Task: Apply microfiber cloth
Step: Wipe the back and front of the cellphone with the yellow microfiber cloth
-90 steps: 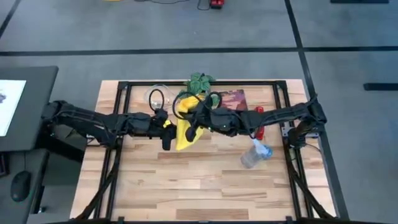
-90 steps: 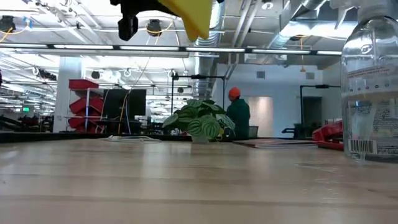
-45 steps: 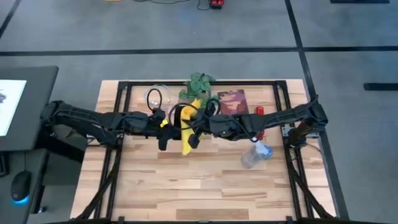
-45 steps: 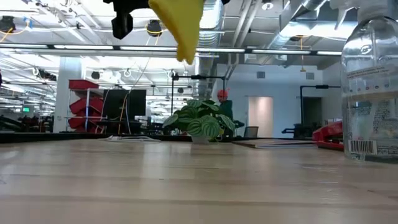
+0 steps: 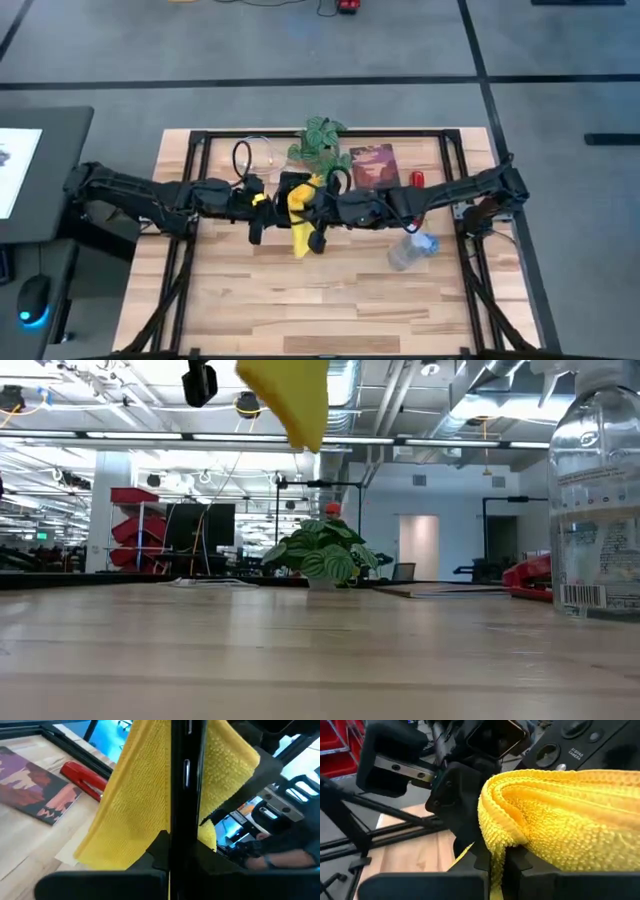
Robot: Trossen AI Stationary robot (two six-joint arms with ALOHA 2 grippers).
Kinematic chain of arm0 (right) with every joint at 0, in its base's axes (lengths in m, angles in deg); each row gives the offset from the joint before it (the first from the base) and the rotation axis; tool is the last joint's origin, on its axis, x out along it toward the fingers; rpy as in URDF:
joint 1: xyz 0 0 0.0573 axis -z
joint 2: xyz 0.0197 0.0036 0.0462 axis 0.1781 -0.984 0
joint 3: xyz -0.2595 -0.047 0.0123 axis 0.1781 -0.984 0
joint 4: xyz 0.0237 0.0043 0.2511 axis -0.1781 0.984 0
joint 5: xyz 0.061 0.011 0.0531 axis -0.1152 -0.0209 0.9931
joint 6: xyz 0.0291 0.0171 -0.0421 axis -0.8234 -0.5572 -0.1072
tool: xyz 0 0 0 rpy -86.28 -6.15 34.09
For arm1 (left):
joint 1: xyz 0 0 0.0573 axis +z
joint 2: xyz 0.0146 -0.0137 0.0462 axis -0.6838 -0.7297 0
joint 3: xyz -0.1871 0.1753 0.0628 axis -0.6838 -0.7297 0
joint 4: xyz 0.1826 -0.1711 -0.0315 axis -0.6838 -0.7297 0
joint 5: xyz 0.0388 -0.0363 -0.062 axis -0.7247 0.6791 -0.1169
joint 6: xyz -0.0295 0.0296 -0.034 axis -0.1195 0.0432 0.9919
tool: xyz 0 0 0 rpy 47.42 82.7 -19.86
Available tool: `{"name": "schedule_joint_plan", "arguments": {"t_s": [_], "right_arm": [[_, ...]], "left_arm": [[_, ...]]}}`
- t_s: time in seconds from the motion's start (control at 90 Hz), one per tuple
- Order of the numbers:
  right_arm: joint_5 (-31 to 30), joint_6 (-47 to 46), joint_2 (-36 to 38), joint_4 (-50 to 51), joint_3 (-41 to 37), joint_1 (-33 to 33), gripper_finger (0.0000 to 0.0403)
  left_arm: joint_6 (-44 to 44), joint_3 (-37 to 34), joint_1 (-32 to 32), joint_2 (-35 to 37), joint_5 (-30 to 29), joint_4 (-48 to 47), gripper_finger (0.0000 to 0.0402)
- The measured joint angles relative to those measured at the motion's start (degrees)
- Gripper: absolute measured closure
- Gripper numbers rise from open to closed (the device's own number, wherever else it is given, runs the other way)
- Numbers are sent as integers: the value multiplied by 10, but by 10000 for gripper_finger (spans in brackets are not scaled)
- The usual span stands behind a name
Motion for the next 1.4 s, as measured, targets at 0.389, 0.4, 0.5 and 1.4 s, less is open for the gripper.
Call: {"name": "schedule_joint_plan", "arguments": {"t_s": [0.389, 0.4, 0.5, 1.4], "right_arm": [[26, 0, 2, -37, 2, -1, 403], [27, 0, 2, -37, 2, -1, 403], [28, 1, 8, -24, 1, -9, 403], [33, -97, -1, -94, 0, 12, 403]], "left_arm": [[14, -1, 0, 1, -6, 71, 398], [14, -1, 0, 1, -6, 72, 398], [14, -1, 0, 2, -4, 69, 398], [-68, 1, 2, 3, -100, 131, 398]]}}
